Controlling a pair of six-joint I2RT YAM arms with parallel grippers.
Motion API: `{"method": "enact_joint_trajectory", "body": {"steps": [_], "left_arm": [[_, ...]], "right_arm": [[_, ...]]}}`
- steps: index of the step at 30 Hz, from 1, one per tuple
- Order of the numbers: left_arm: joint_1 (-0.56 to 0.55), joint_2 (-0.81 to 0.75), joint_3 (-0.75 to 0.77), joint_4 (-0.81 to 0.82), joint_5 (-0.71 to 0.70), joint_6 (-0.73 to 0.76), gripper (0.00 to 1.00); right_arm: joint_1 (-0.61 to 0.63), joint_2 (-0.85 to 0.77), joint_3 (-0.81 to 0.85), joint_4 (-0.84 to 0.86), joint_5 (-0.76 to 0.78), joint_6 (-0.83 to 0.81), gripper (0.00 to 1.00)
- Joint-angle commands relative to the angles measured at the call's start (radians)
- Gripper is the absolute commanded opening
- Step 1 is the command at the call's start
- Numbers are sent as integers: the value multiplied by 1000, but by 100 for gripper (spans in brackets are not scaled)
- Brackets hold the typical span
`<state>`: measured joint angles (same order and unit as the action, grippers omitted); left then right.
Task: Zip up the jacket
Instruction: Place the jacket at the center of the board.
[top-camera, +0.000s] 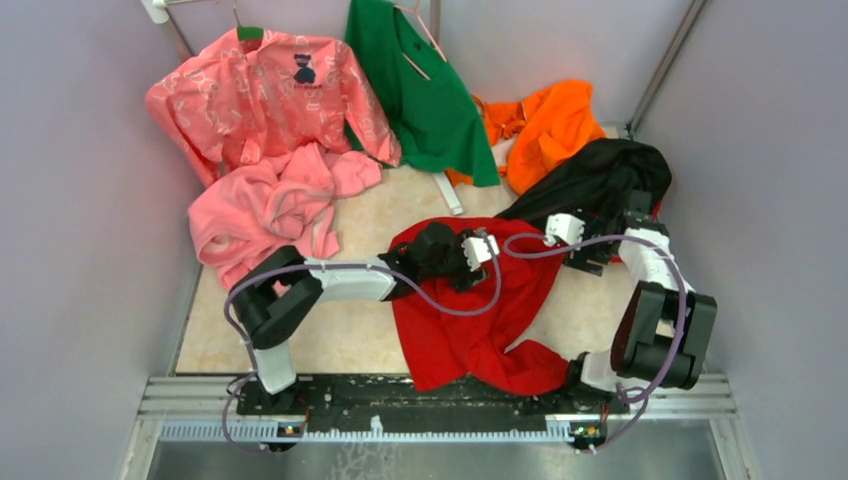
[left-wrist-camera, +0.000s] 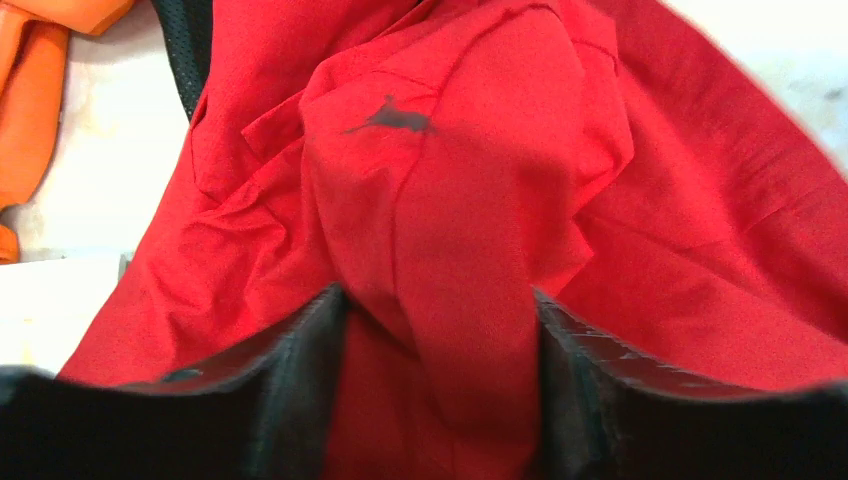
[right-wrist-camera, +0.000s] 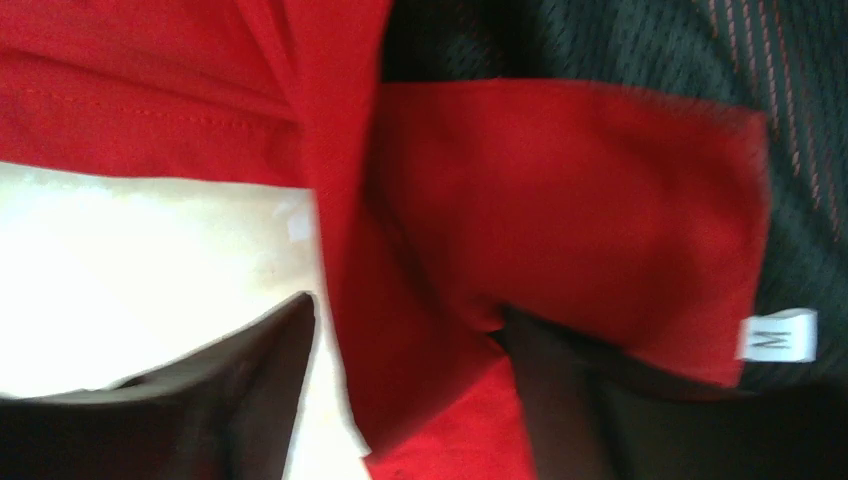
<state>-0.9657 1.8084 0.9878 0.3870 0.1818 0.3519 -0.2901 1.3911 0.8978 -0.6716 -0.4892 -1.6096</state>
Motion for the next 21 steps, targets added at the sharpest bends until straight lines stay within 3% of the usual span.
{"method": "enact_joint_trajectory", "body": {"steps": [1, 3, 5, 11, 19, 21], "left_arm": [[28, 18, 77, -75, -32, -19, 49], [56, -20, 97, -102, -16, -47, 15], [76, -81, 117, -110, -10, -50, 0], [134, -246, 361, -192, -5, -62, 0], [175, -390, 668, -204, -53, -84, 0], [175, -423, 705, -187, -54, -83, 0]], "right_arm": [[42, 8, 24, 184, 21, 127, 55], [40, -14, 111, 111, -8, 203, 22], [36, -76, 198, 84, -51, 281, 0], [47, -249, 522, 266, -132, 730, 0], [49, -77, 1263, 366, -328, 1400, 0], [50, -43, 1379, 445, -388, 1546, 0]]}}
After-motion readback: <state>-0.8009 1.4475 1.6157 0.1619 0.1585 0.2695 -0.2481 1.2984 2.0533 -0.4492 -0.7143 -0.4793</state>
